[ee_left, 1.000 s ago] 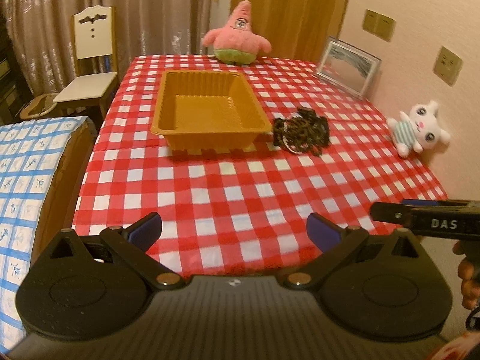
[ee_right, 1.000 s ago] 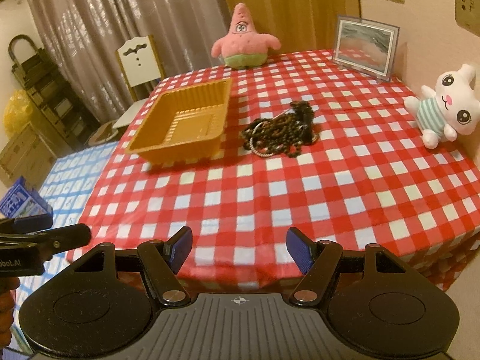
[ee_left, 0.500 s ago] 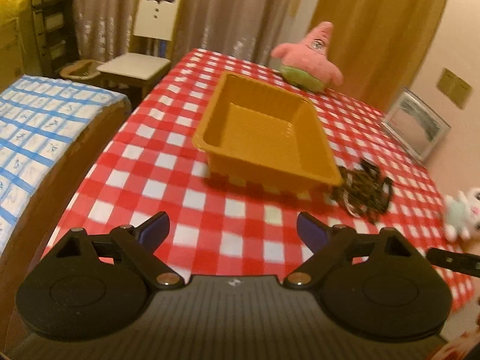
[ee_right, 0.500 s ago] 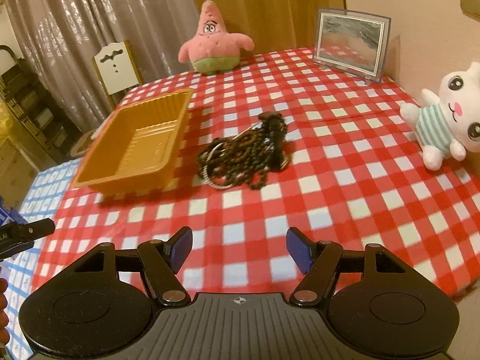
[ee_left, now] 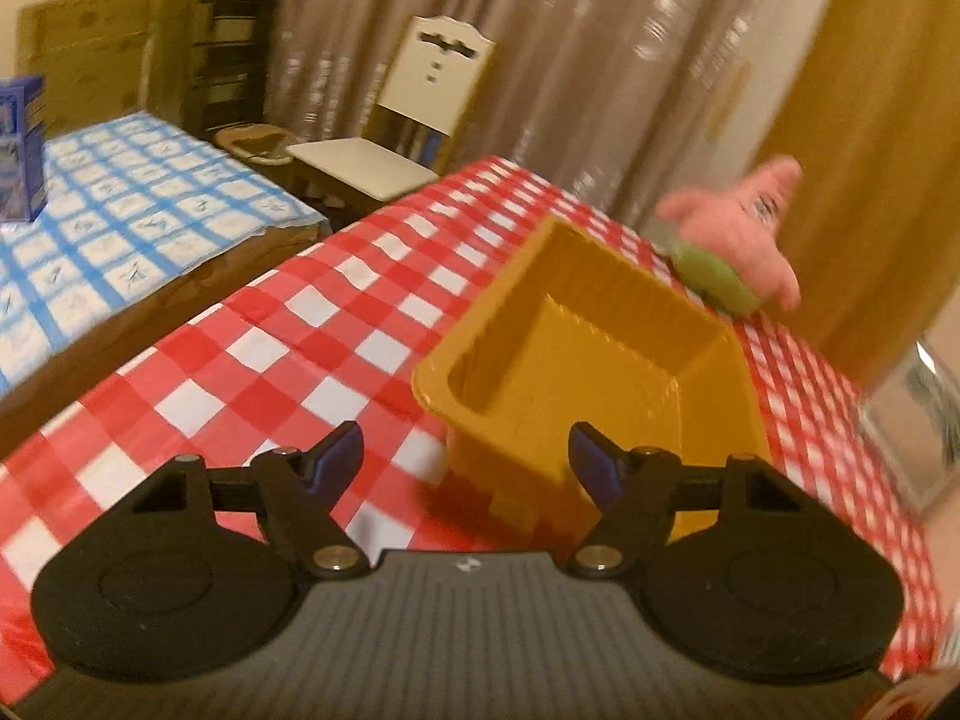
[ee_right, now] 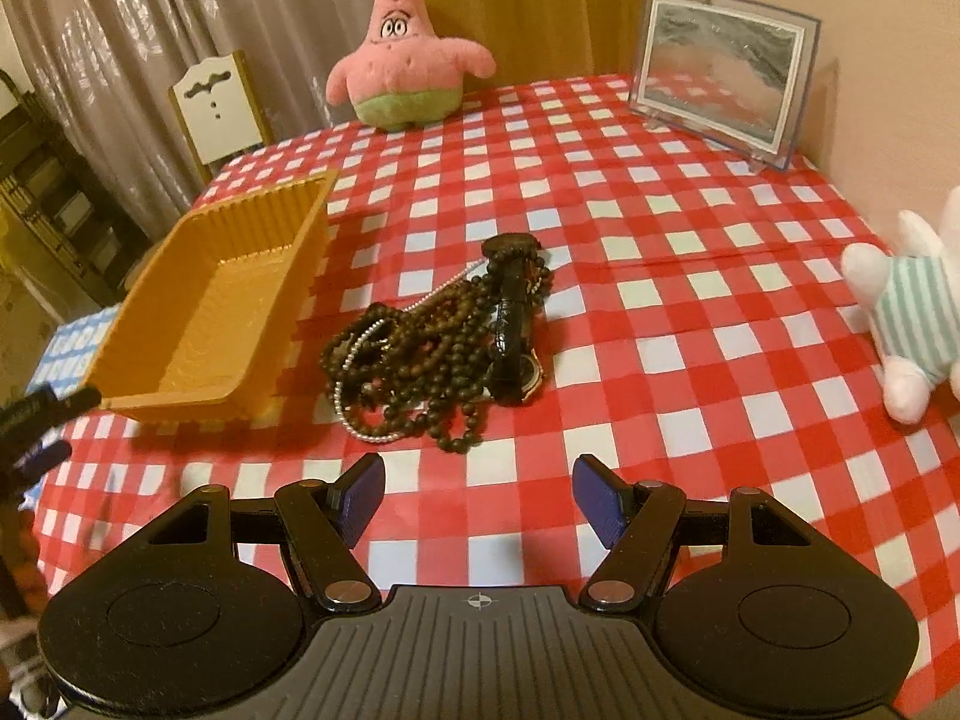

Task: Organize jewelry
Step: 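Reach the left tool to the orange tray and grasp its rim, then grasp a black bracelet from the jewelry pile with the right tool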

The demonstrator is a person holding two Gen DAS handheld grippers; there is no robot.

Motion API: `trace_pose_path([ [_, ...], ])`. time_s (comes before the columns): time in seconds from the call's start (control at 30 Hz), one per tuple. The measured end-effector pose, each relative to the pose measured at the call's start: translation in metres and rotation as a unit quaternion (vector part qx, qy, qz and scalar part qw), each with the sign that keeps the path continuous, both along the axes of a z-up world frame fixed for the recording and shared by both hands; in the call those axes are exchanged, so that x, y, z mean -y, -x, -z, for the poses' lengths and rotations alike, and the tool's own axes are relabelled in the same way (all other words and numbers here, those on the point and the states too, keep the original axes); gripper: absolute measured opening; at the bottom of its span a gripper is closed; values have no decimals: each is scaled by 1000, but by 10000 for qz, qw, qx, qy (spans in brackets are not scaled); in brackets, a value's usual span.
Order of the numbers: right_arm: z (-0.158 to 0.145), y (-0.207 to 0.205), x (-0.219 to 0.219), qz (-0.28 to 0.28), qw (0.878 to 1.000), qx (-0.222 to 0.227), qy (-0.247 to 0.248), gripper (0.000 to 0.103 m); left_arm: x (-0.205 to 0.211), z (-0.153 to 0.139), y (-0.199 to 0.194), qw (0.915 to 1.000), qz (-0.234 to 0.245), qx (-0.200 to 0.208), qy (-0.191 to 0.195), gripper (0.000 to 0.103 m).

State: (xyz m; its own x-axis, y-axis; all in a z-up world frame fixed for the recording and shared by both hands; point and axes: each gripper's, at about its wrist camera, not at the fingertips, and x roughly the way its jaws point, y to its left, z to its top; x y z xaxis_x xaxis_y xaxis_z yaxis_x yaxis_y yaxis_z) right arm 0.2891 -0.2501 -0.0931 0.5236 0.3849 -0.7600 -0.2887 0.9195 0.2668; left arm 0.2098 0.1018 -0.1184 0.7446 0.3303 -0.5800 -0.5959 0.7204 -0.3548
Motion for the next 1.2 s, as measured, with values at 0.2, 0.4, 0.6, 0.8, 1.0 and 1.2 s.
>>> trace_pose_path([
  [0.2,12,-18,4,-136,9998,-152,40,69,-6,14,-28,9993,-245,-95,-264,63],
  [0.4,23,-35,10,-253,9993,-282,65,69,-12,27,-47,9984,-120,-208,-503,45],
  [0.6,29,-48,13,-417,9986,-323,75,69,-5,32,-50,9969,-52,-157,-765,20],
  [0.8,34,-56,15,-462,9982,-368,40,69,3,28,-49,9946,-62,-151,-1024,17],
  [1.0,34,-58,16,-461,9985,-301,-21,69,21,14,-51,9875,16,-272,-1550,17],
  [1.2,33,-59,20,-321,9994,-62,-77,69,34,4,-55,9793,170,-409,-1975,17],
])
